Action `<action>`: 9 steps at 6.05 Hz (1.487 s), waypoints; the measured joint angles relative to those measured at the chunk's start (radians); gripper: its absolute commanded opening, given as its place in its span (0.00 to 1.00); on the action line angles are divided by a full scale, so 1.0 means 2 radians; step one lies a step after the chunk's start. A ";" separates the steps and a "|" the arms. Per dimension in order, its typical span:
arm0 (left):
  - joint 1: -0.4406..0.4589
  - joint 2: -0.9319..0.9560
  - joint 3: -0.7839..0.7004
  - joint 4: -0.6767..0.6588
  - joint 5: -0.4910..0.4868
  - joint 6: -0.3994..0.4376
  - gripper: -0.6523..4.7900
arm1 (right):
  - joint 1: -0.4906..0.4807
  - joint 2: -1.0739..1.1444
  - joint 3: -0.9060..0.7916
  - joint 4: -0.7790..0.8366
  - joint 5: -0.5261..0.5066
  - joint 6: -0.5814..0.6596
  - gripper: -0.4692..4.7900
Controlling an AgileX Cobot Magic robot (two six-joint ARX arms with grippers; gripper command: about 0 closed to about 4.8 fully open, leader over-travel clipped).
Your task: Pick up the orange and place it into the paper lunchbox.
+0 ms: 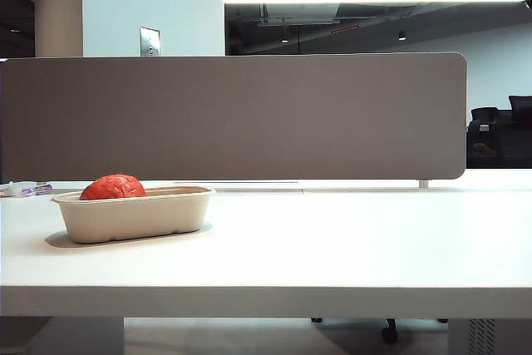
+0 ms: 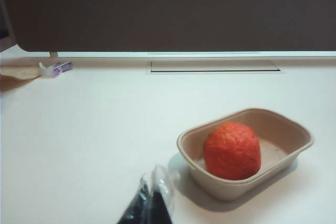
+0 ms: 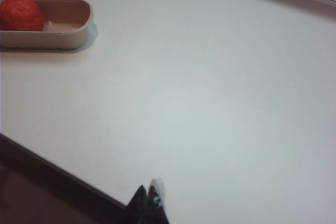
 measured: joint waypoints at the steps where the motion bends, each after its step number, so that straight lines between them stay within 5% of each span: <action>1: 0.000 0.000 0.000 -0.005 -0.005 0.000 0.17 | 0.000 0.000 0.000 0.000 0.000 0.000 0.08; 6: 0.000 0.000 0.000 -0.005 -0.005 0.000 0.17 | -0.006 -0.001 -0.002 0.003 0.002 0.000 0.08; 9: 0.000 0.000 0.000 -0.005 -0.005 0.000 0.17 | -0.149 -0.019 -0.091 0.160 -0.023 -0.001 0.08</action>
